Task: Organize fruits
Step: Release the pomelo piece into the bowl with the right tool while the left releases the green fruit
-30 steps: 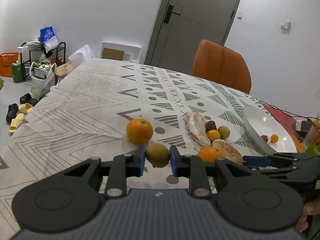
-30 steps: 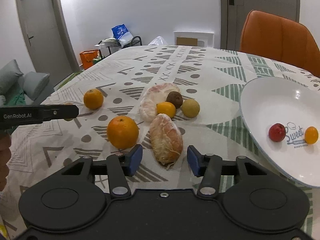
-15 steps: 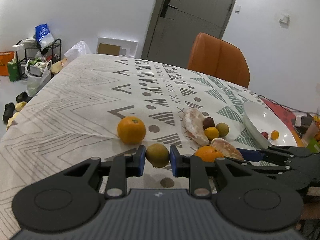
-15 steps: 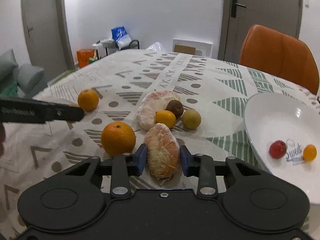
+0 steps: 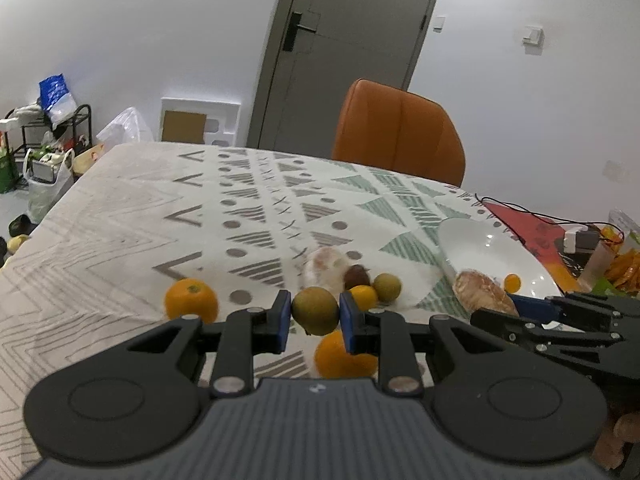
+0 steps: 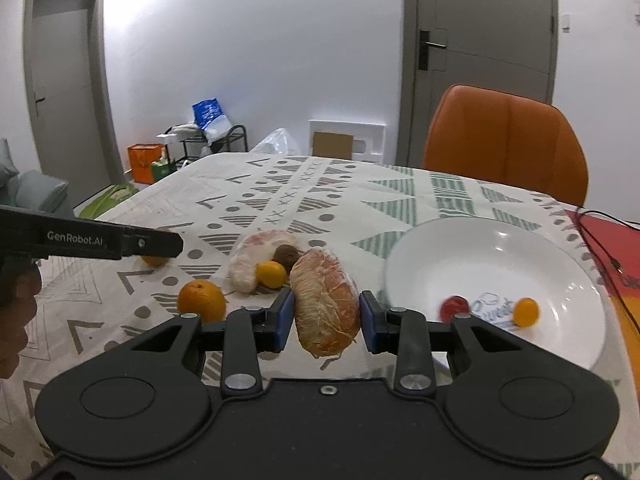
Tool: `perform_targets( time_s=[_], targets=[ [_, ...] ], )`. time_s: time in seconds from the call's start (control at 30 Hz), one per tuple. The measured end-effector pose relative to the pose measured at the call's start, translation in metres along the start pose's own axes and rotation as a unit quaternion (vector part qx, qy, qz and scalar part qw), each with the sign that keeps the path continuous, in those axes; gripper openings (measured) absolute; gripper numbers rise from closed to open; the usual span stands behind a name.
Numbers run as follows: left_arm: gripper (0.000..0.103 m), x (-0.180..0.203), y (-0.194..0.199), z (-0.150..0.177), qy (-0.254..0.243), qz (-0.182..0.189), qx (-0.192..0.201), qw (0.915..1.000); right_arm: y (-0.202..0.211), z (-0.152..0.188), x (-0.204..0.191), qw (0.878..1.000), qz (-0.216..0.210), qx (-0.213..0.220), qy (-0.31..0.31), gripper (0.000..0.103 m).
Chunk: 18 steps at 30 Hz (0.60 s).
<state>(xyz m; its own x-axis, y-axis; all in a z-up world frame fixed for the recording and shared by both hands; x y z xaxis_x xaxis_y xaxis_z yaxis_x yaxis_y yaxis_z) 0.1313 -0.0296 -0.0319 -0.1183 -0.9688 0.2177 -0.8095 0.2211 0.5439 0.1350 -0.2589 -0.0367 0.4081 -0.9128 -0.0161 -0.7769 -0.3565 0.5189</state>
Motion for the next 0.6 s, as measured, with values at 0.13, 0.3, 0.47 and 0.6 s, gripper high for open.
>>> perform_targets(
  time_s=[0.13,0.3,0.47,0.6],
  targets=[
    [0.024,0.010,0.000,-0.003,-0.007,0.006,0.002,1.0000,0.007,0.001,0.007,1.000,0.007,0.008,-0.008,0.033],
    [0.024,0.025,-0.002,-0.006,-0.019,0.013,0.006,0.9997,0.017,0.002,0.018,1.000,0.015,0.019,-0.019,0.033],
    [0.024,0.039,-0.006,-0.006,-0.028,0.018,0.005,0.9994,0.026,0.005,0.030,0.999,0.023,0.027,-0.031,0.033],
    [0.024,0.051,-0.011,-0.007,-0.036,0.019,0.004,0.9992,0.028,0.010,0.043,0.998,0.028,0.030,-0.043,0.033]
  ],
)
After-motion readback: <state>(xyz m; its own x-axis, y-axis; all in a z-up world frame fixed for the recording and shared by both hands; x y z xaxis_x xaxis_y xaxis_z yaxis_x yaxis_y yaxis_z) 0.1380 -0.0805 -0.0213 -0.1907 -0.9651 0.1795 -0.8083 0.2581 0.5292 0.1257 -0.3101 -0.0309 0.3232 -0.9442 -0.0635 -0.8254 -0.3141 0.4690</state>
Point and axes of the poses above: each gripper's, at about its wrist camera, not at the fingertips, and y roughly against the way its jaws point, x to its right, z to its underside, the point moved 1 cm from there along -y, roughly the way its jaws point, and after that the axes turned 1 degree about -y, right-handed, at the moved point
